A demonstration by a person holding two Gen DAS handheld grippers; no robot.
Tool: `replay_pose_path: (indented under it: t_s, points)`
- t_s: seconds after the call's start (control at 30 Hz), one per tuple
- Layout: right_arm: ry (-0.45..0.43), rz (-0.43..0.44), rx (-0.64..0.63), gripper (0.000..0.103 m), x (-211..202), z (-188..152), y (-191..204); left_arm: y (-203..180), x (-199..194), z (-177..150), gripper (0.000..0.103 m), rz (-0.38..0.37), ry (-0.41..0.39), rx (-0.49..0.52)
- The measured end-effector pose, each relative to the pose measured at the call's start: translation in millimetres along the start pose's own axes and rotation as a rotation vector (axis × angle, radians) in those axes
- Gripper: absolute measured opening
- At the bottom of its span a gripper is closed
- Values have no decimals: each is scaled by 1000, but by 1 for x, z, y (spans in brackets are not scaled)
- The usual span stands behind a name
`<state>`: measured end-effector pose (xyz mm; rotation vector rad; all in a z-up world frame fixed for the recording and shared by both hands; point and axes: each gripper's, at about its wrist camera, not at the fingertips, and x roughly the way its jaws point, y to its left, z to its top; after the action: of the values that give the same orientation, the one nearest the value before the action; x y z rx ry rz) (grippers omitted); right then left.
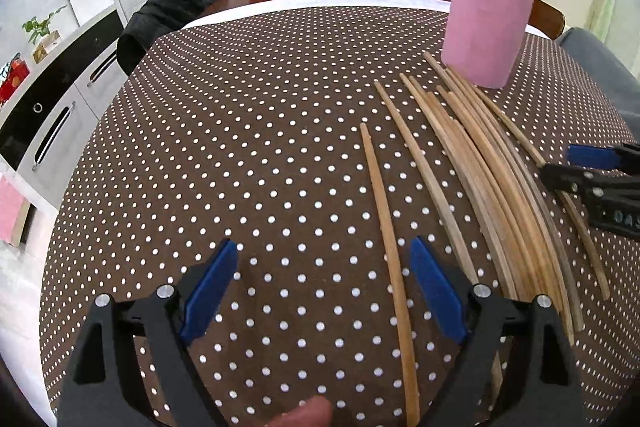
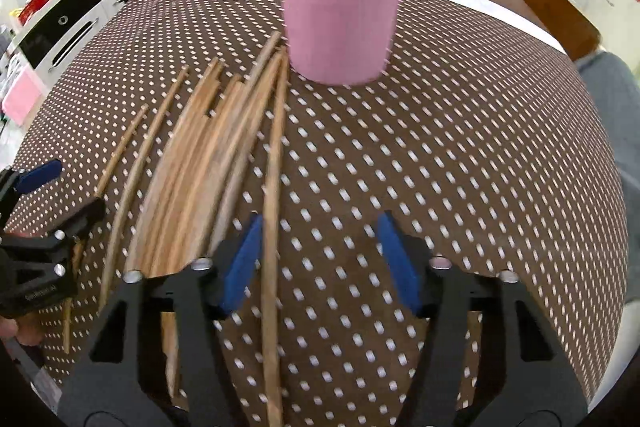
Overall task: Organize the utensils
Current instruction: 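Lower the left tool and close it on one wooden chopstick while the right tool grasps another, then lift the left tool's chopstick over the pink cup and open it while the right tool drops its own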
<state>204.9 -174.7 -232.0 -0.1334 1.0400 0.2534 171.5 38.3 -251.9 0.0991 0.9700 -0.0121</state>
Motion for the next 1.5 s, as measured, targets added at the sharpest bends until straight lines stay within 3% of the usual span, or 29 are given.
replay_pose_path:
  t_s: [0.13, 0.2, 0.23, 0.27, 0.33, 0.37, 0.6, 0.77, 0.93, 1.1, 1.3, 1.5]
  points:
    - [10, 4, -61, 31, 7, 24, 14, -4, 6, 9, 85, -7, 13, 15]
    - [16, 13, -90, 14, 9, 35, 19, -3, 5, 9, 58, -64, 18, 18]
    - [17, 13, -106, 11, 9, 37, 21, -6, 3, 9, 50, -71, 16, 28]
    - [15, 15, -107, 7, 9, 38, 22, -9, 1, 11, 31, -82, 15, 47]
    - [6, 36, -88, 6, 12, 31, 21, -15, -2, 11, 7, -97, 18, 76]
    - [-6, 63, -63, 6, 9, 29, 16, -16, -2, 11, 6, -99, 17, 80]
    - [-127, 199, 78, 6, -28, -14, -27, 6, -15, 12, 5, -137, -45, -25]
    - [-252, 295, 141, 6, -59, -29, -43, 23, -45, 23, 5, -162, -183, -82]
    - [-389, 354, 163, 6, -93, -23, -50, 13, -81, 52, 5, -217, -361, -64]
    - [-552, 388, 198, 6, -126, 11, -62, 2, -116, 89, 5, -296, -560, -49]
    - [-764, 365, 245, 6, -159, 76, -89, -19, -135, 147, 5, -468, -749, -74]
    - [-844, 312, 305, 6, -142, 126, -113, -56, -113, 203, 5, -531, -823, -86]
